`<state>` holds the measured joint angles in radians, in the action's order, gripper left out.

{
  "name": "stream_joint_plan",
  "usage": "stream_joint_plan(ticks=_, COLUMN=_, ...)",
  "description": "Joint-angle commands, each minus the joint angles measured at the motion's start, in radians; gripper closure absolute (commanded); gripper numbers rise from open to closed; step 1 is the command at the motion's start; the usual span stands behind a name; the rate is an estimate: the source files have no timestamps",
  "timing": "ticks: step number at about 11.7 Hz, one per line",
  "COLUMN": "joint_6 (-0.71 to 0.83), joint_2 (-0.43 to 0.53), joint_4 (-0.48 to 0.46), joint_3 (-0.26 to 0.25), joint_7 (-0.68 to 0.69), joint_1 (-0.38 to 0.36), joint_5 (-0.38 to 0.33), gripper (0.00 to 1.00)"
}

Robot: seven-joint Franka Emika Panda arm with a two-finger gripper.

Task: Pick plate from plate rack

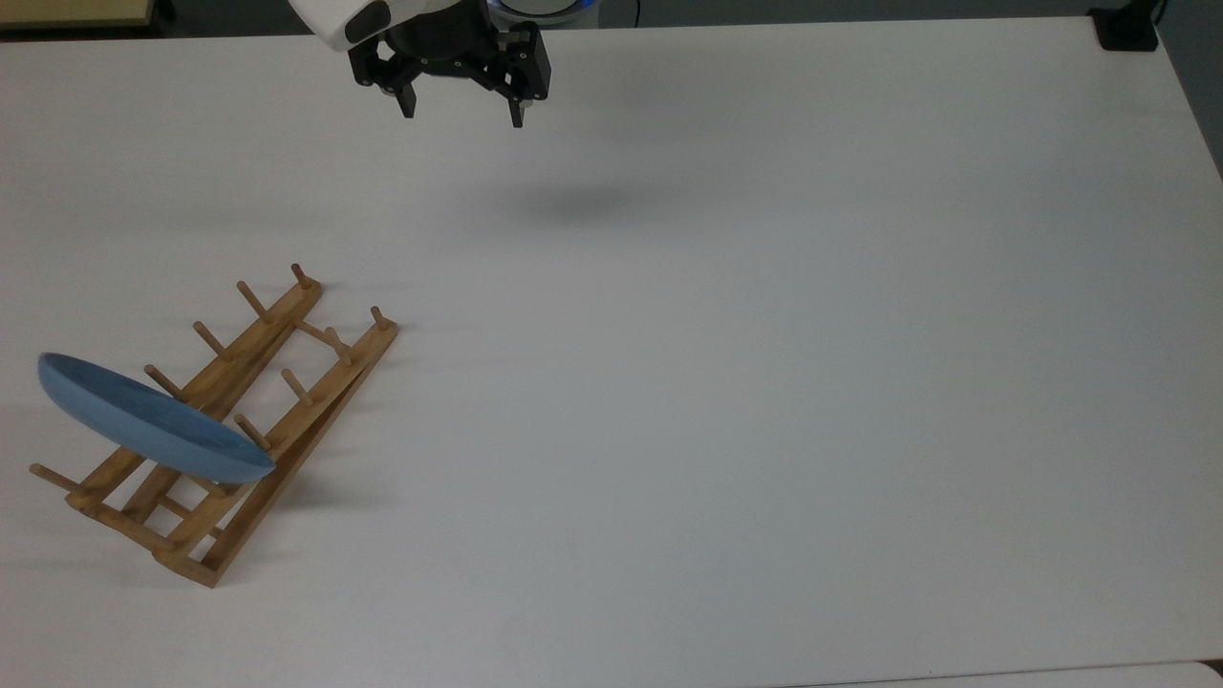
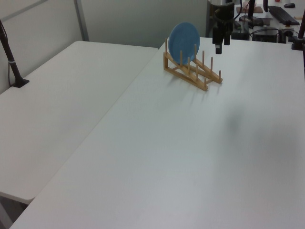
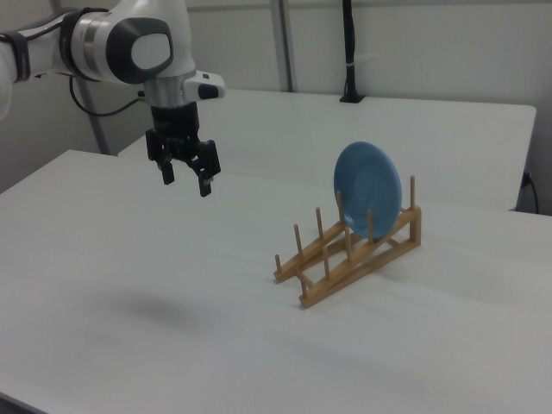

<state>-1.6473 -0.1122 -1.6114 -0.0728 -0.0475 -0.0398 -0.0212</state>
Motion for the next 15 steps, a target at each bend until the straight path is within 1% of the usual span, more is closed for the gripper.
stream_joint_plan(ticks=1, joint_6=-0.011, joint_2=0.011, joint_4=-0.01, joint_3=-0.007, joint_7=0.0, joint_1=-0.009, joint_5=0.011, gripper=0.0)
stream_joint_plan(ticks=13, joint_6=-0.005, joint_2=0.016, joint_4=-0.009, joint_3=-0.007, joint_7=-0.005, joint_1=-0.011, joint_5=0.003, gripper=0.0)
stream_joint_plan(ticks=15, joint_6=-0.029, joint_2=0.002, joint_4=0.007, joint_3=-0.008, joint_7=0.009, joint_1=-0.005, joint_5=0.018, gripper=0.0)
